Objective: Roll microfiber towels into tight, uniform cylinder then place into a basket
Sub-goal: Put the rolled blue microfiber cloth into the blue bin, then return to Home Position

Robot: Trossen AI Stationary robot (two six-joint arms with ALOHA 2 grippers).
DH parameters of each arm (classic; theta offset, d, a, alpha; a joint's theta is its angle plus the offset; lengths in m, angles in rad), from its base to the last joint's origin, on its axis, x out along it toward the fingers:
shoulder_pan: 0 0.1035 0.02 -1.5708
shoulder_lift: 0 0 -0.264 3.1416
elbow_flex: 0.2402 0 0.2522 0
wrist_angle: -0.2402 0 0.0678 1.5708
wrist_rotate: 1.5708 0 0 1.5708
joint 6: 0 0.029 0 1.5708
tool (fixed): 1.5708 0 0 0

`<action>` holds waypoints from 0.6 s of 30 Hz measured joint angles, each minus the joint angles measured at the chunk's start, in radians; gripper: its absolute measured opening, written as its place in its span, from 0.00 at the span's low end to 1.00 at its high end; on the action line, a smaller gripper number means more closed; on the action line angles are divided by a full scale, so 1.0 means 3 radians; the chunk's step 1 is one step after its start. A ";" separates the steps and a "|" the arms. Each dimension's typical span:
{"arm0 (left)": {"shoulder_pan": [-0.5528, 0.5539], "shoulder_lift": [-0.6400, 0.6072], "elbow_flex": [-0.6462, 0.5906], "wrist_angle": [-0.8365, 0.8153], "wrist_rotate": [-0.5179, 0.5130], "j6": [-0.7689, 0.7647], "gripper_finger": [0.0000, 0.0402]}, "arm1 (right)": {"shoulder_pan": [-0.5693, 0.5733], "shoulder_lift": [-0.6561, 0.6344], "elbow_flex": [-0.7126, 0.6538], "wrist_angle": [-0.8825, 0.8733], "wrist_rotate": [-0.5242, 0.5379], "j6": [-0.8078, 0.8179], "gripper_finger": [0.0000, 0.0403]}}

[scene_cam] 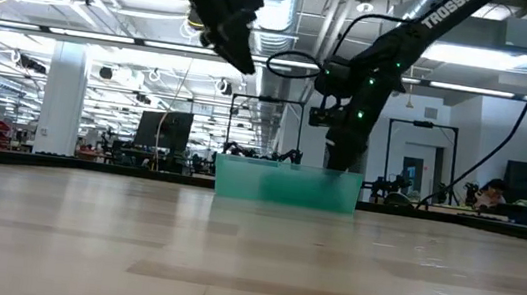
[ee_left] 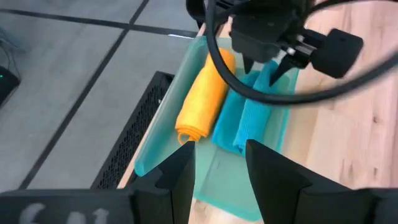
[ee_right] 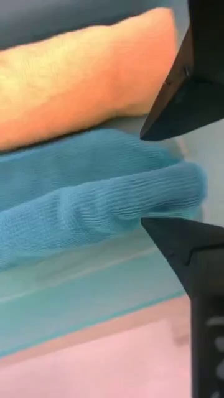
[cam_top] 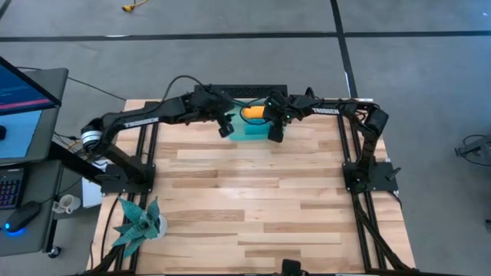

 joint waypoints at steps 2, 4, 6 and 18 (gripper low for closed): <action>0.0000 -0.0107 -0.0046 -0.0032 -0.0001 -0.0027 0.34 | -0.0001 -0.0006 0.0086 -0.0149 -0.0002 0.0022 0.57; 0.0000 -0.0222 -0.0121 -0.0044 -0.0002 -0.0064 0.34 | 0.0009 -0.0009 0.0136 -0.0306 -0.0001 0.0023 0.60; 0.0000 -0.0310 -0.0173 -0.0051 -0.0007 -0.0075 0.34 | 0.0014 -0.0009 0.0180 -0.0422 -0.0001 0.0023 0.61; -0.0001 -0.0977 -0.0811 -0.0049 -0.0037 -0.0242 0.34 | 0.0101 -0.0406 0.0396 -0.0916 -0.0014 0.0007 0.57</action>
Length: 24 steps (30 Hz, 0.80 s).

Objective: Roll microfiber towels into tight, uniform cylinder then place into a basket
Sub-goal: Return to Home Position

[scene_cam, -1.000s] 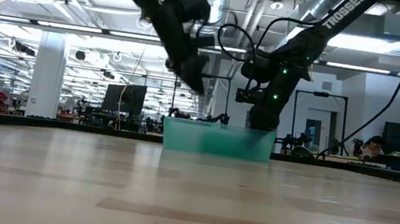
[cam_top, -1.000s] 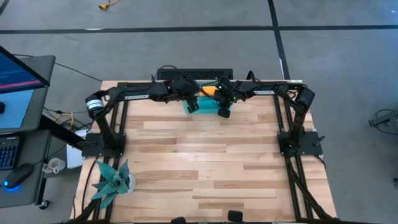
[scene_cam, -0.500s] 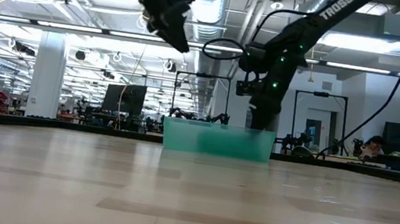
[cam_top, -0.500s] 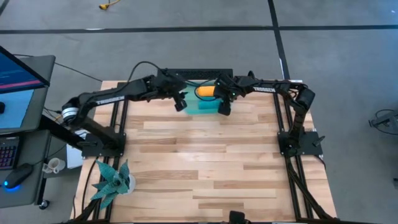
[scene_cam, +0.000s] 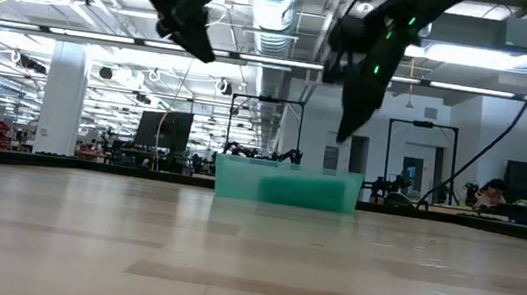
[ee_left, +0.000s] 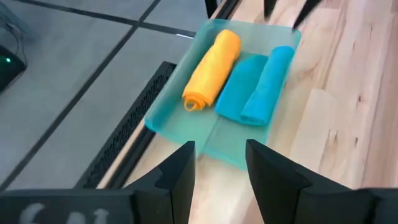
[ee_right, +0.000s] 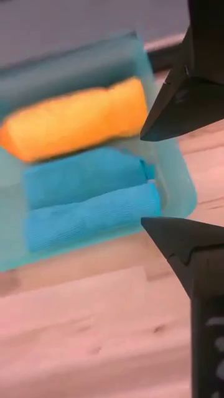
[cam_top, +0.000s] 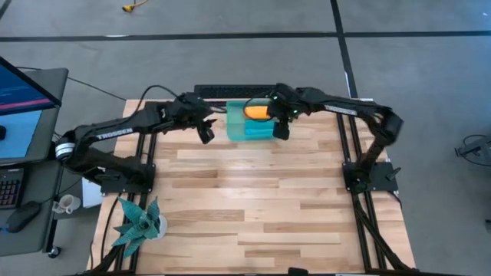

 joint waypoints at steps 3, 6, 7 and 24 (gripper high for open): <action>0.0000 -0.0251 -0.0316 0.0133 0.0011 -0.0112 0.34 | 0.0050 -0.0334 0.0001 -0.0020 0.0000 0.0086 0.57; -0.0030 -0.0533 -0.0657 0.0347 0.0079 -0.0233 0.34 | 0.0150 -0.0711 -0.0068 -0.0014 -0.0009 0.0234 0.57; -0.0058 -0.0628 -0.0780 0.0387 0.0080 -0.0280 0.34 | 0.0202 -0.0849 -0.0117 -0.0012 -0.0022 0.0279 0.57; -0.1062 -0.2114 -0.2331 0.1664 0.0029 -0.0631 0.34 | 0.1648 -0.3224 -0.2054 0.0902 0.0139 0.0886 0.57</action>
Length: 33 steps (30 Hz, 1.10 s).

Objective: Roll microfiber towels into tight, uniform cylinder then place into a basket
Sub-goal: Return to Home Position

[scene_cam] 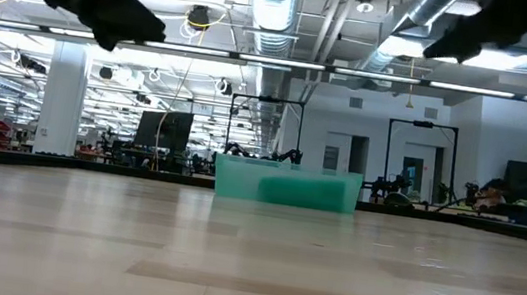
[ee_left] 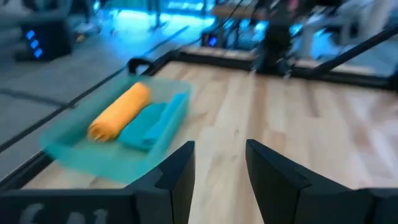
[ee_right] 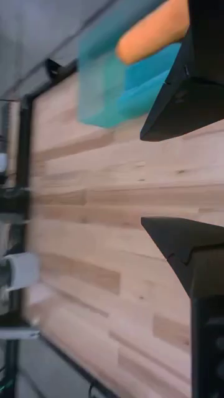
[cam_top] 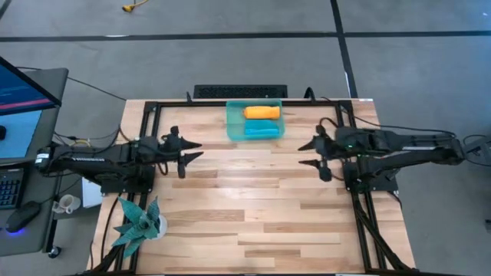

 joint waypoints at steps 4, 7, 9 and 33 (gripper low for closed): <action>-0.0166 -0.0293 -0.0343 0.0500 -0.0015 0.0059 0.34 | 0.0134 -0.0515 -0.0339 0.0259 0.0001 -0.0047 0.57; -0.0203 -0.0531 -0.0567 0.0874 -0.0021 0.0226 0.34 | 0.0186 -0.0858 -0.0485 0.0252 -0.0003 -0.0126 0.57; -0.0202 -0.0699 -0.0657 0.0977 -0.0018 0.0313 0.34 | 0.0196 -0.1052 -0.0494 0.0217 -0.0001 -0.0170 0.57; -0.0200 -0.1116 -0.1175 0.0818 -0.0069 0.0312 0.34 | 0.0044 -0.2243 -0.1643 0.1439 0.0009 -0.0605 0.57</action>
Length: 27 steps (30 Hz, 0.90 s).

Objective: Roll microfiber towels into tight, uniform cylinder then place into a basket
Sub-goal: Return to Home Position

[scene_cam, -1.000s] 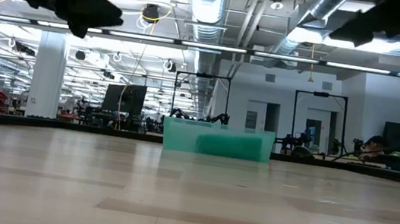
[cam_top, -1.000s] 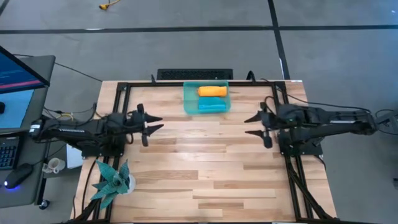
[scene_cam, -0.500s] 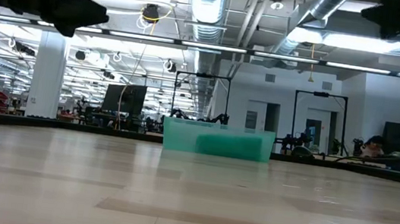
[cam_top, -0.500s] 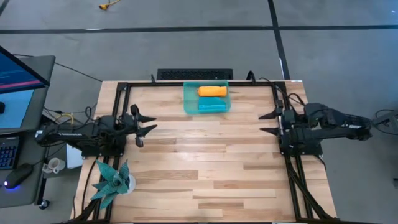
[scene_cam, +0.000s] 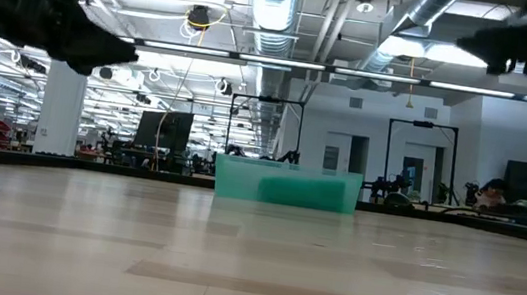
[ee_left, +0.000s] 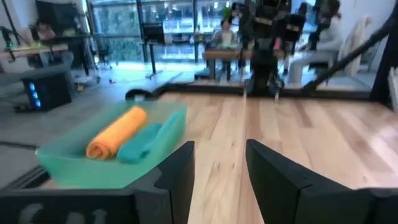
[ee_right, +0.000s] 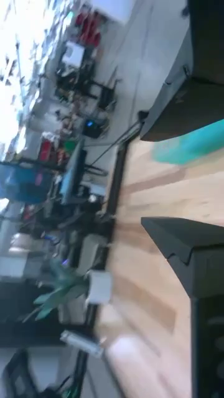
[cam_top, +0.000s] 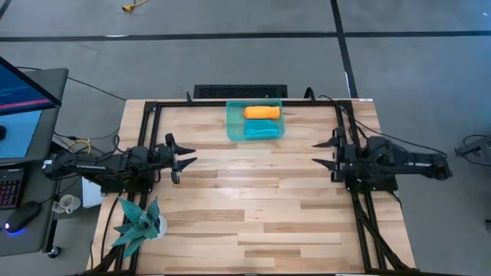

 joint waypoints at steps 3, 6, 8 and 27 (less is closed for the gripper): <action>0.0004 0.0005 0.0000 -0.0137 -0.0044 -0.0034 0.34 | -0.0134 -0.0059 -0.0196 0.0030 0.0000 0.0003 0.57; 0.0004 0.0003 0.0000 -0.0108 -0.0046 -0.0056 0.34 | -0.0328 -0.0105 -0.0426 0.0166 0.0000 0.0077 0.57; 0.0004 0.0001 0.0000 -0.0052 -0.0047 -0.0053 0.34 | -0.0501 -0.0150 -0.0558 0.0315 0.0000 0.0155 0.57; -0.0048 -0.0812 -0.0005 -0.0266 0.0373 -0.0085 0.34 | -0.1513 -0.0333 -0.0646 0.0124 -0.0451 0.0692 0.57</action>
